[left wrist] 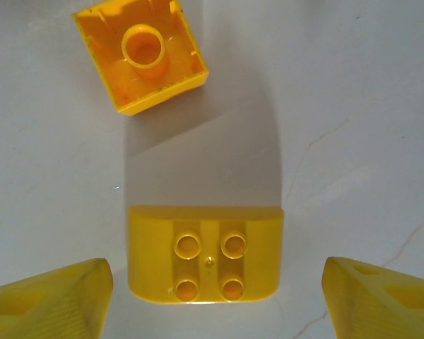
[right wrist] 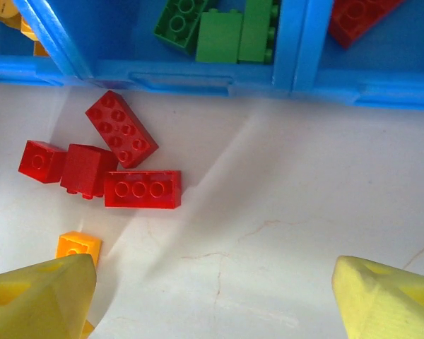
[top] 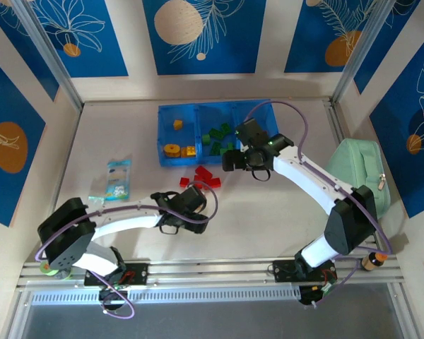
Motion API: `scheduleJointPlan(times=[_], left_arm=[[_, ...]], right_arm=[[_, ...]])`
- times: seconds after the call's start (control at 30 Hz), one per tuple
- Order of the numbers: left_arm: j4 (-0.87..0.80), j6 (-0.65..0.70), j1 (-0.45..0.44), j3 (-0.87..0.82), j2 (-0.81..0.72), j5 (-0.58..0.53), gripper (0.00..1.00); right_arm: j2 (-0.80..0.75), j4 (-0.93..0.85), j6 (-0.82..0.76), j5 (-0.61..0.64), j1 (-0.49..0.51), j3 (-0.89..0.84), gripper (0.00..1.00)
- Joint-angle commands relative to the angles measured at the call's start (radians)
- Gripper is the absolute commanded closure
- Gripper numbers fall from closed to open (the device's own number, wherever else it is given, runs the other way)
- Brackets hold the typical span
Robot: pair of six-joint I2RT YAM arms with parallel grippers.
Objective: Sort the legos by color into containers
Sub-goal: Pick up the lego from the middle-left of the table.
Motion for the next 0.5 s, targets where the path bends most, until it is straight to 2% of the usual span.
scheduleJointPlan(times=[0.0,0.13,0.3,0.47], left_arm=[[0.005,-0.012,-0.009,0.033,0.039,-0.023,0.25],[-0.02,-0.018,-0.008,0.052,0.085,-0.026,0.28],[-0.031,-0.012,-0.009,0.07,0.117,-0.023,0.37],[-0.062,-0.01,-0.009,0.086,0.146,-0.021,0.38]], right_arm=[[-0.048,0.037,0.021,-0.029,-0.013,-0.021,0.13],[-0.062,0.047,0.024,-0.032,-0.022,-0.046,0.13],[-0.069,0.063,0.039,-0.047,-0.026,-0.066,0.14],[-0.069,0.074,0.045,-0.046,-0.026,-0.079,0.14]])
